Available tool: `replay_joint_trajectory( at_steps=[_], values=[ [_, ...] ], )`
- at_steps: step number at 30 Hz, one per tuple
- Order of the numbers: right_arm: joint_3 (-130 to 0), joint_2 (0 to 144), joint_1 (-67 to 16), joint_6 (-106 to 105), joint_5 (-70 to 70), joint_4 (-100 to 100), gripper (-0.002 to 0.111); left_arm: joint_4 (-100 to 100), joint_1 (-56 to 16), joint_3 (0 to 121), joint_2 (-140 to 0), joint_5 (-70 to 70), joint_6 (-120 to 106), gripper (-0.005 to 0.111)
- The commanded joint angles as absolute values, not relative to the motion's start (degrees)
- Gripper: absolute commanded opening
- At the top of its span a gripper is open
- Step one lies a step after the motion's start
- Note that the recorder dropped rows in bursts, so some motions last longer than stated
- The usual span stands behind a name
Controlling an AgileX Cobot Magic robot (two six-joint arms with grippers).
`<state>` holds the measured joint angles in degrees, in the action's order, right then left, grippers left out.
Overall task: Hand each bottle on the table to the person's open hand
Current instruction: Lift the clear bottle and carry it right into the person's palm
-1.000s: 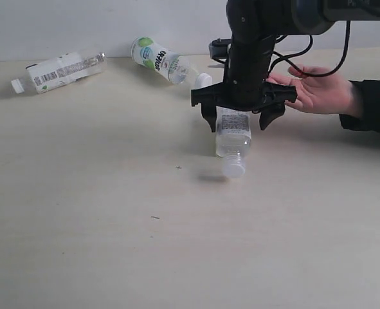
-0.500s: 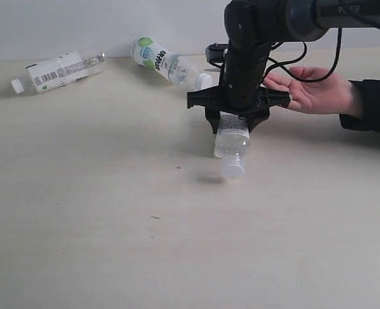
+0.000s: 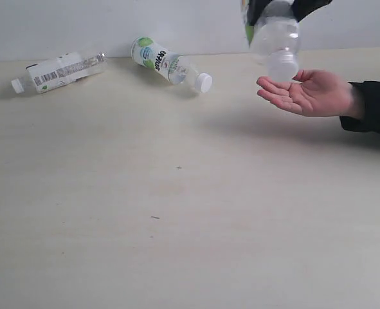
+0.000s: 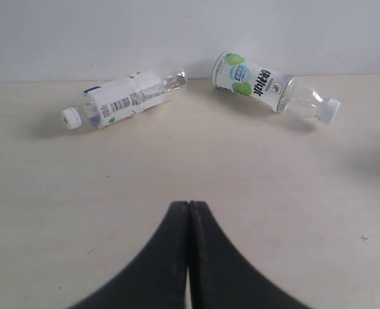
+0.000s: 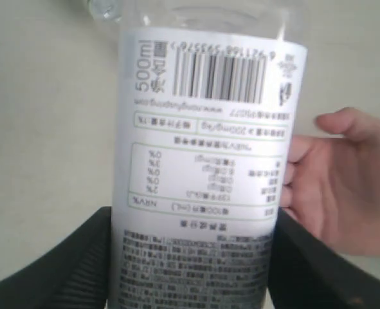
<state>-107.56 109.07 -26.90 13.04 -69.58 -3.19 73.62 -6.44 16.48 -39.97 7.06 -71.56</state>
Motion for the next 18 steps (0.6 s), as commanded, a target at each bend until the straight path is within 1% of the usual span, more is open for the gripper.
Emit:
replay_joint_trajectory(
  at_steps=[1, 9, 12, 18],
  values=[
    [-106.42, 106.63, -22.91, 10.42, -69.96, -2.41, 0.000, 73.67, -6.29, 16.23, -39.72, 7.32, -71.71, 0.000],
    [-94.47, 106.75, -22.49, 10.60, -69.96, 3.09, 0.000, 73.79, -6.29, 16.23, -39.72, 7.32, -71.71, 0.000],
    [-90.61, 106.85, -22.49, 10.60, -64.51, 4.00, 0.000, 73.80, -6.29, 16.23, -39.72, 7.42, -71.71, 0.000],
    [-89.58, 106.85, -22.49, 10.60, -59.86, 5.69, 0.000, 73.80, -6.29, 16.23, -39.72, 7.42, -71.71, 0.000]
  ],
)
